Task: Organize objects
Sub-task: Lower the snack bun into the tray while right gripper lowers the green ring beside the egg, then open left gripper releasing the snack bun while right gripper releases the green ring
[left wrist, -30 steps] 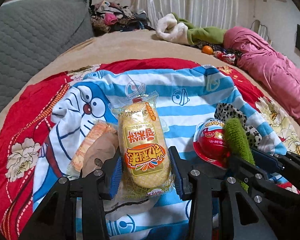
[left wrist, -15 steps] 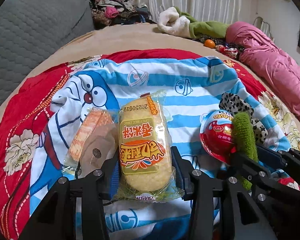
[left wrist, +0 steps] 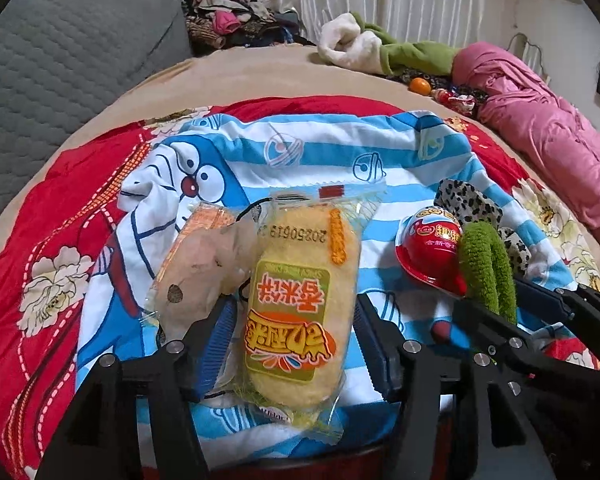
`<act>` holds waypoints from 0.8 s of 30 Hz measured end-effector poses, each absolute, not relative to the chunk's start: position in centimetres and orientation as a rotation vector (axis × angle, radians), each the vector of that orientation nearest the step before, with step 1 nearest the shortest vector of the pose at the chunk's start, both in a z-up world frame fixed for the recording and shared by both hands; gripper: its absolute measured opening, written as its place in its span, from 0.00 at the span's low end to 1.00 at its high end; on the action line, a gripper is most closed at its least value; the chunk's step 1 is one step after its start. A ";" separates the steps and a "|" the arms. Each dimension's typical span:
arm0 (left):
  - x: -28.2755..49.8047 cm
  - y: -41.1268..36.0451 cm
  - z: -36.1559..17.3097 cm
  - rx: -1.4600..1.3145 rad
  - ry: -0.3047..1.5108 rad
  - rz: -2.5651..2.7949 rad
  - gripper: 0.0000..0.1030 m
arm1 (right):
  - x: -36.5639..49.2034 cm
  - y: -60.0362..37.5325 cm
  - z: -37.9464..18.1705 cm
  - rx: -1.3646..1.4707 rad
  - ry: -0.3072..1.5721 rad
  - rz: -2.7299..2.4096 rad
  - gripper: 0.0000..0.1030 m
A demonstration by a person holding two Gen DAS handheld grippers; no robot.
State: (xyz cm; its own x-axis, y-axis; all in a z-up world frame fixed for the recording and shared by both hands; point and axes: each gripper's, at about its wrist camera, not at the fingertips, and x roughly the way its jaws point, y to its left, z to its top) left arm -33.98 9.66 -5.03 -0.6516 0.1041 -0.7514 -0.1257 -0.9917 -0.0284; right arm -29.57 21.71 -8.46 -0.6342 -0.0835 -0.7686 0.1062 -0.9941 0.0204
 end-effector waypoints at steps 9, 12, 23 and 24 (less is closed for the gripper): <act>-33.5 9.0 -4.6 -1.246 0.037 2.739 0.67 | -29.3 22.0 -8.2 1.293 0.005 -2.749 0.54; -33.1 8.7 -4.3 -1.239 0.039 2.750 0.72 | -29.2 22.1 -7.9 1.291 0.000 -2.757 0.60; -33.0 7.7 -4.0 -1.268 -0.006 2.704 0.74 | -28.8 22.4 -7.5 1.285 0.020 -2.777 0.78; -33.1 7.7 -4.0 -1.270 -0.004 2.704 0.74 | -28.8 22.5 -7.5 1.285 0.020 -2.774 0.78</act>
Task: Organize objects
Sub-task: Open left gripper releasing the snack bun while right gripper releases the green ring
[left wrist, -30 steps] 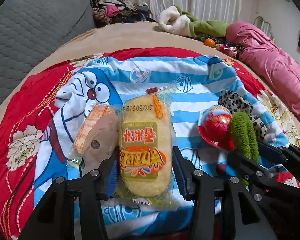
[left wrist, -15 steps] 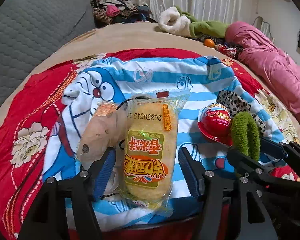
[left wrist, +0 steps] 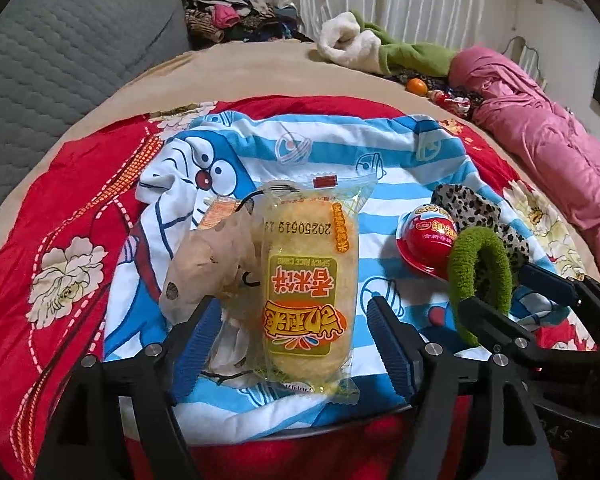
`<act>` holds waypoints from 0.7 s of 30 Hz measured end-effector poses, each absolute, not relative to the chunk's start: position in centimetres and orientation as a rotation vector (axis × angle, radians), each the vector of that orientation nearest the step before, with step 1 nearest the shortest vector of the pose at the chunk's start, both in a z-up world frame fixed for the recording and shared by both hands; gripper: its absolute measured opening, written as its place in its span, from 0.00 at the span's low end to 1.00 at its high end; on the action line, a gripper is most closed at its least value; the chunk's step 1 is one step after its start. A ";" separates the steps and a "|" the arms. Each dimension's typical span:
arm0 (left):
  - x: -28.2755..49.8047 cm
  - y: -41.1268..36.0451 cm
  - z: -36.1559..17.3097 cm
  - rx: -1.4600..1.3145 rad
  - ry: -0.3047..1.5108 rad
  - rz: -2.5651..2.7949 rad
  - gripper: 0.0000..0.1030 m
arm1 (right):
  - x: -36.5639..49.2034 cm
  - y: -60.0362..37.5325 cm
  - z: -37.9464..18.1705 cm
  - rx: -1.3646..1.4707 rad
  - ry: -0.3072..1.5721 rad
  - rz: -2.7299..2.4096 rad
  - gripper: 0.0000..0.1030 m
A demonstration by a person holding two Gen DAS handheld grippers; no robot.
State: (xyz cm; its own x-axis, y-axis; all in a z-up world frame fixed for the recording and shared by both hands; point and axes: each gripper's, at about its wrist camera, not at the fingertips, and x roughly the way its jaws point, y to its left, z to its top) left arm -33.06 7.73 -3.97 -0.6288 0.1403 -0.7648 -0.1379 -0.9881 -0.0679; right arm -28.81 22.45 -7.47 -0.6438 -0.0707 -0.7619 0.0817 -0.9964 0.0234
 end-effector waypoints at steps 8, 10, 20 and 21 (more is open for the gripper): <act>-32.7 7.4 -3.7 -1.269 0.002 2.720 0.76 | -28.6 22.1 -7.2 1.273 0.037 -2.772 0.78; -32.6 7.2 -3.6 -1.268 -0.002 2.722 0.77 | -28.5 22.0 -7.1 1.274 0.037 -2.771 0.78; -32.0 6.7 -3.0 -1.275 -0.019 2.713 0.78 | -27.7 22.0 -6.6 1.274 0.061 -2.793 0.87; -31.9 6.7 -2.9 -1.273 -0.021 2.711 0.78 | -27.6 22.0 -6.6 1.278 0.064 -2.793 0.89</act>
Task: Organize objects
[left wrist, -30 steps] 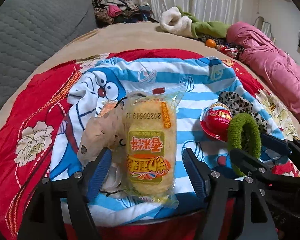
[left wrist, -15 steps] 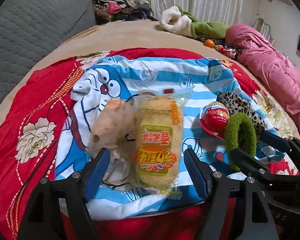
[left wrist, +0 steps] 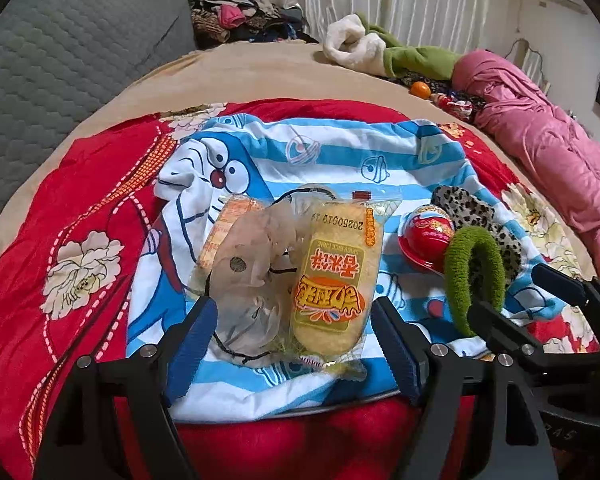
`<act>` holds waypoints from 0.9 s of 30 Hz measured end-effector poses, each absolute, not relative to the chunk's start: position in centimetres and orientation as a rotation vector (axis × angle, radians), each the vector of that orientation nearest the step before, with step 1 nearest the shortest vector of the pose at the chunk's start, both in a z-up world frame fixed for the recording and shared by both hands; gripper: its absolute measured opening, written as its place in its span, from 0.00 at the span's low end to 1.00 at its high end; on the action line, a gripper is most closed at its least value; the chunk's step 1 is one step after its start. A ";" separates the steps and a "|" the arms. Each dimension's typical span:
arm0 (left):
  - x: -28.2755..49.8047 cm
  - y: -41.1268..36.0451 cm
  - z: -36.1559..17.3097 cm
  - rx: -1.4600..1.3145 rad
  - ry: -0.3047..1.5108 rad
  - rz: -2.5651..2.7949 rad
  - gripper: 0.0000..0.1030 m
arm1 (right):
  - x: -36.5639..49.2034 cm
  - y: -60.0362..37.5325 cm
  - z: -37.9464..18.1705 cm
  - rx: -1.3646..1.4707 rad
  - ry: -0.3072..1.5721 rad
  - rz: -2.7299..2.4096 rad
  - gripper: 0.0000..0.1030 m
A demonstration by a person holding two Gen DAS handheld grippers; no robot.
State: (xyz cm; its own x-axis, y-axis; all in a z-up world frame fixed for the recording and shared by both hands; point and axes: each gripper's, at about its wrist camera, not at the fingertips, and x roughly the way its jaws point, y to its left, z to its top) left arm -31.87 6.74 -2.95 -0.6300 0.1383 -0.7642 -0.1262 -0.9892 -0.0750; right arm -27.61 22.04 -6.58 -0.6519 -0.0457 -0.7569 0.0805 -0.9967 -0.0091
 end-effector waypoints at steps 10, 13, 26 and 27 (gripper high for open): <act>-30.9 6.9 -2.2 -1.253 -0.012 2.717 0.78 | -26.8 22.3 -6.3 1.279 0.080 -2.798 0.93; -30.6 6.9 -1.9 -1.246 -0.012 2.722 0.78 | -26.6 22.3 -6.1 1.277 0.078 -2.801 0.94; -29.0 6.2 0.2 -1.212 -0.010 2.756 0.78 | -24.9 22.0 -3.6 1.218 0.062 -2.818 0.98; -28.8 6.1 0.5 -1.204 -0.008 2.760 0.78 | -24.7 21.9 -3.3 1.213 0.061 -2.818 0.98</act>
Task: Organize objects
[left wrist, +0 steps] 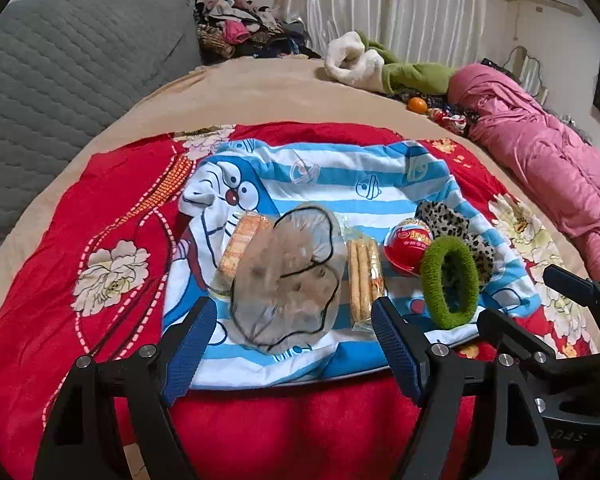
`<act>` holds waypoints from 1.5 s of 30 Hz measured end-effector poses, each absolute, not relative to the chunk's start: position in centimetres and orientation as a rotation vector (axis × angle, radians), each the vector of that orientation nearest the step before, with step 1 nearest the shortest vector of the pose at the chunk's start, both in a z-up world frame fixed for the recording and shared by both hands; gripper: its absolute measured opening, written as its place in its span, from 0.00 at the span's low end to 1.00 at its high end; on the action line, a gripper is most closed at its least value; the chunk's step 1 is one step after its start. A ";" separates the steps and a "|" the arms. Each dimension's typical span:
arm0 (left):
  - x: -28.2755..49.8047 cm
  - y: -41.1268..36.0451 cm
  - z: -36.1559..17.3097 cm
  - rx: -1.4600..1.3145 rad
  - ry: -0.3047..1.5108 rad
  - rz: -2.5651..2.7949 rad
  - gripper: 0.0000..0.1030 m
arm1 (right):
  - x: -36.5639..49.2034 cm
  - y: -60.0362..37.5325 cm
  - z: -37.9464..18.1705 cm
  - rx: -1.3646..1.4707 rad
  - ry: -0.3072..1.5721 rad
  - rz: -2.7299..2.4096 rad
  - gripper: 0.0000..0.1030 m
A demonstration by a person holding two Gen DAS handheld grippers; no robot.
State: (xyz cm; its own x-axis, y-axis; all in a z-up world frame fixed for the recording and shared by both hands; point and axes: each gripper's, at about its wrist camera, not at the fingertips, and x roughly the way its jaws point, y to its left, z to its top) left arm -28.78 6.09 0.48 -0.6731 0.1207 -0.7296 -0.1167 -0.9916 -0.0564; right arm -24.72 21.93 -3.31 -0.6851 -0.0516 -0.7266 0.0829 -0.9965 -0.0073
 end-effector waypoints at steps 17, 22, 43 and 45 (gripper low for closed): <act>-25.4 5.1 4.8 -1.098 -0.015 2.810 0.89 | -21.5 21.7 1.5 1.092 0.049 -2.848 0.99; -23.3 4.7 6.9 -1.017 -0.015 2.864 1.00 | -19.9 21.5 3.4 1.036 0.044 -2.865 0.99; -15.9 2.4 12.7 -0.877 -0.076 2.966 1.00 | -12.1 20.2 10.3 0.812 0.079 -2.929 0.99; -15.0 2.1 13.3 -0.850 -0.071 2.986 1.00 | -11.2 20.1 10.6 0.790 0.082 -2.935 0.99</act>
